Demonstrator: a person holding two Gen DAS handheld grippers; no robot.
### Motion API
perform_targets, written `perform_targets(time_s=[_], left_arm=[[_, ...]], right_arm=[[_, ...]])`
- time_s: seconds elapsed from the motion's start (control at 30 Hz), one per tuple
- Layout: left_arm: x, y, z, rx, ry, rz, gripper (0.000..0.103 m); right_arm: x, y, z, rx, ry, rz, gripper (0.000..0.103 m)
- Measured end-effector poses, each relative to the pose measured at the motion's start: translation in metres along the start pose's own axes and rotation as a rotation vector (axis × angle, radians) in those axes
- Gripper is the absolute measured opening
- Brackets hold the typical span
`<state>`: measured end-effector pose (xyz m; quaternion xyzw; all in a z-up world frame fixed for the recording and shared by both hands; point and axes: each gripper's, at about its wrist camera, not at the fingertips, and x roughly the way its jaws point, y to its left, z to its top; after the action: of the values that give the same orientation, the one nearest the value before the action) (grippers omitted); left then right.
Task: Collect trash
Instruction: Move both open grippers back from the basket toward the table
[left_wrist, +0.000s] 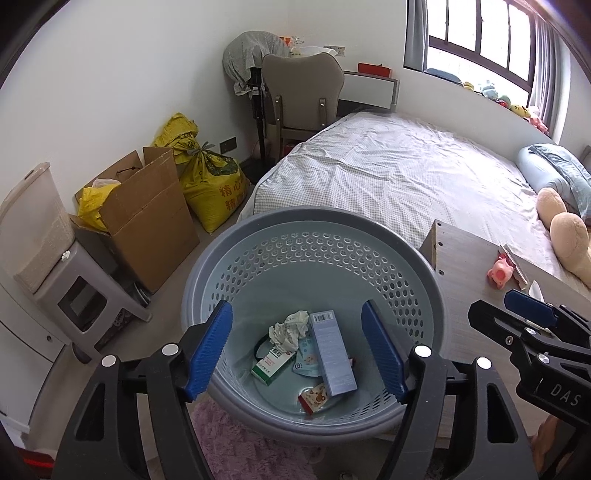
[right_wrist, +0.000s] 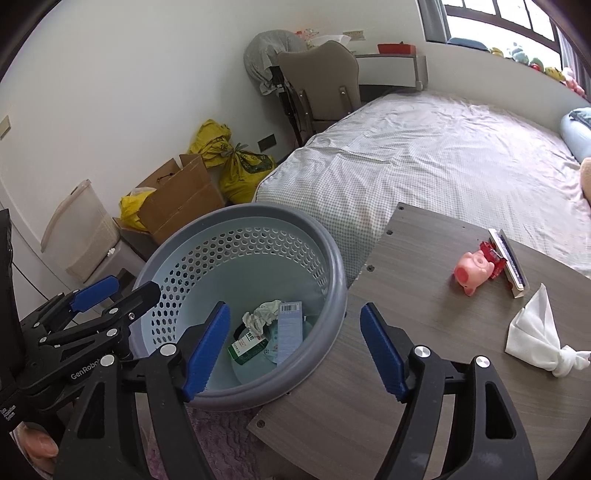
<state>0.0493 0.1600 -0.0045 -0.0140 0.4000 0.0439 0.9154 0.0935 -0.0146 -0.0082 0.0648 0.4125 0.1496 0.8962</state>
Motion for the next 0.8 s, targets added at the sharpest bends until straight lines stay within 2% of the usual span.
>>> perform_targets(time_s=[0.23,0.53,0.8], left_arm=[[-0.002,-0.036,-0.004,0.052,-0.003,-0.061,0.071],[-0.007,-0.092,-0.006,0.118,-0.006,-0.146,0.073],[0.001,-0.132,-0.014,0.168,0.031,-0.175,0.073]], right_arm=[[-0.021,-0.029,-0.013,0.05,-0.015,-0.058,0.076],[-0.055,-0.09,-0.035,0.151,-0.035,-0.156,0.079],[-0.069,-0.139,-0.048,0.189,-0.03,-0.224,0.083]])
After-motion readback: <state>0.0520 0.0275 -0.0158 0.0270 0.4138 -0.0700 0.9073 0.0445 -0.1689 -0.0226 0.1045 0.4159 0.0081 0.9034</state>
